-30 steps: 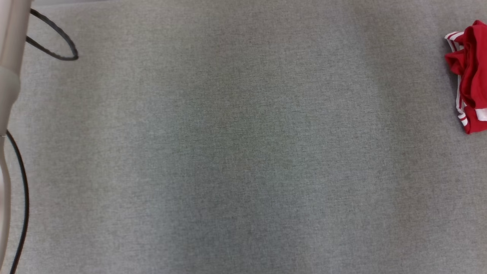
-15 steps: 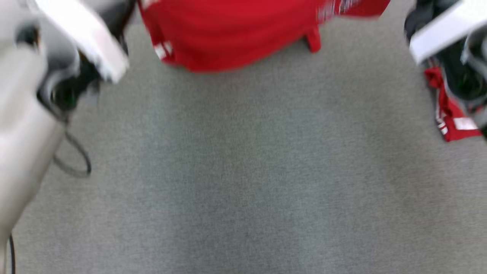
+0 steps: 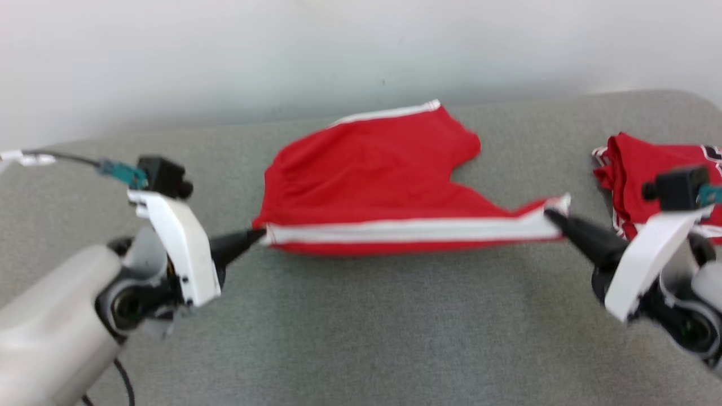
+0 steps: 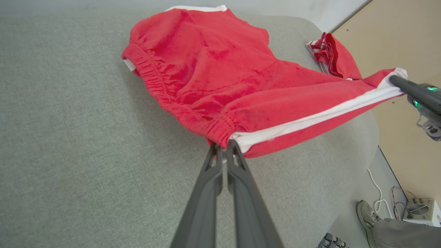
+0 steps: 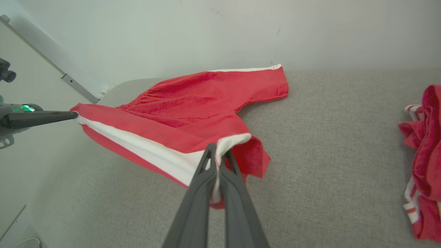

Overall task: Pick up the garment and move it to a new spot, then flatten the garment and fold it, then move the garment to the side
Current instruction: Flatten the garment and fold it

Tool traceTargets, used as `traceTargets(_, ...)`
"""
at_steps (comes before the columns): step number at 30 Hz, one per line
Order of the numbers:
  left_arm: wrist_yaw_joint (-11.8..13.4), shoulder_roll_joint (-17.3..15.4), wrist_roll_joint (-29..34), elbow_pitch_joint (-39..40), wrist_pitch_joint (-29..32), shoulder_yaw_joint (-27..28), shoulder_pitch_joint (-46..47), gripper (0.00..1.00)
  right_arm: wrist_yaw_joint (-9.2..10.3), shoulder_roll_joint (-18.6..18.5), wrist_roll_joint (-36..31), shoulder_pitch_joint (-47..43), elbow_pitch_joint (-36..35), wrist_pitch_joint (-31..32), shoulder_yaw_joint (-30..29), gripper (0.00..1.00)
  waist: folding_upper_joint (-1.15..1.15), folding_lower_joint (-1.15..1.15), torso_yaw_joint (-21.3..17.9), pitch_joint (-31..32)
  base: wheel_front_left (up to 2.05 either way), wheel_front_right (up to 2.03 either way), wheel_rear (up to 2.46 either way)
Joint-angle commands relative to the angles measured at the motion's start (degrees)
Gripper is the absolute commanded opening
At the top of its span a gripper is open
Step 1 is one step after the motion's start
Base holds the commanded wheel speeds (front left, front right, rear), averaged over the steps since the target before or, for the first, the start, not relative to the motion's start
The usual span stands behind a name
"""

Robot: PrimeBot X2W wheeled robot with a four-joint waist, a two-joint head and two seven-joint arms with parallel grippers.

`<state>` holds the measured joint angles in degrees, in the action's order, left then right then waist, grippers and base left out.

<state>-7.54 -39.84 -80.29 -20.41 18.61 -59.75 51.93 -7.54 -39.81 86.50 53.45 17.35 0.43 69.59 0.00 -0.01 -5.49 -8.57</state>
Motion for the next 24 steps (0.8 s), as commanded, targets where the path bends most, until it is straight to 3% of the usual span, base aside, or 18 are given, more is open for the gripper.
traceTargets(1, 0.11, -0.82, -0.75, 0.73, 0.40, -0.69, -2.12, 0.00, 0.12, -1.01, 1.02, -2.65, -1.10, 0.80, 0.68, 0.00, 0.00, 0.01, 0.78, 2.63, 0.00, 0.00, 0.00)
traceTargets(15, 1.15, -9.01, -7.37, 15.15, 6.00, -7.81, -18.03, 0.00, 0.12, -12.14, 9.16, -16.25, -16.20, 14.72, 3.33, 0.00, 0.00, 0.01, 0.87, 9.40, 0.00, 0.00, 0.00)
traceTargets(24, 3.95, -10.01, -11.53, 19.71, 11.22, -6.18, -14.37, 0.00, 0.12, -15.69, 10.29, -12.81, -18.90, 16.39, 2.49, 0.00, 0.00, 0.01, 2.81, 7.18, 0.00, 0.00, 0.00)
